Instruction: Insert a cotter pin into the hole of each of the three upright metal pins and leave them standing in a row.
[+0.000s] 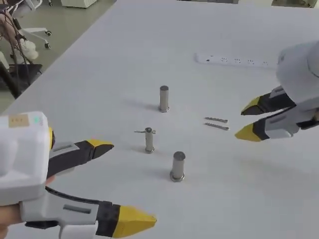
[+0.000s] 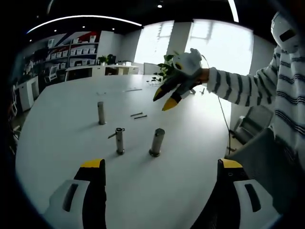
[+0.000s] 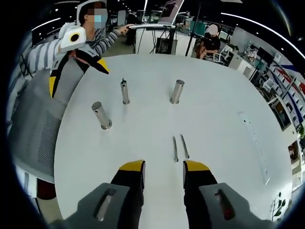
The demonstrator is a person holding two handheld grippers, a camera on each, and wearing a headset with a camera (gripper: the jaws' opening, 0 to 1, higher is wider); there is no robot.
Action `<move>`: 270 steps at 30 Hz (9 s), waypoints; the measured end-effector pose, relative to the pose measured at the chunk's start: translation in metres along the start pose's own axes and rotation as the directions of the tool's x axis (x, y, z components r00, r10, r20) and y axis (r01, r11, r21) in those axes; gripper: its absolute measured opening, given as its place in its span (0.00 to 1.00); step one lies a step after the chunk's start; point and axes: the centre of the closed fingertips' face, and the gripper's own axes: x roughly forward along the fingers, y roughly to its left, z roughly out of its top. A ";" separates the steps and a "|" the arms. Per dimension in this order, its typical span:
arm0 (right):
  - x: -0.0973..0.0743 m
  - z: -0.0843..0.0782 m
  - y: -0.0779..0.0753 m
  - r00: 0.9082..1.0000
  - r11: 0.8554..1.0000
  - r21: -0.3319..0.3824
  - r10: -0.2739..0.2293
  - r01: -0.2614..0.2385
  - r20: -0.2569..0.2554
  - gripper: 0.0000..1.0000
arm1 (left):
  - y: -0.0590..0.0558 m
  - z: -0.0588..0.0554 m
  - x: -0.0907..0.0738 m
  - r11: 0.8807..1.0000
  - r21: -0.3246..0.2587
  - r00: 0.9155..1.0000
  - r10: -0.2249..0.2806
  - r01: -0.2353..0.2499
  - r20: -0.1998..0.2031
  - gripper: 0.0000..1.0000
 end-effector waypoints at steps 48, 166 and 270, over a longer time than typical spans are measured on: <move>0.062 -0.019 -0.028 0.955 0.981 -0.088 0.142 -0.170 -0.259 0.00 | 0.012 -0.007 -0.002 0.997 -0.034 0.998 0.069 -0.069 0.006 0.96; -0.030 0.082 0.093 0.899 0.911 -0.184 -0.299 0.369 0.321 0.00 | -0.019 0.078 0.050 0.974 -0.145 0.983 -0.161 0.172 0.086 0.24; -0.012 0.066 0.093 0.928 0.988 0.154 -0.063 0.006 0.367 0.22 | -0.009 0.075 0.030 0.963 0.262 0.993 -0.087 0.064 0.077 0.00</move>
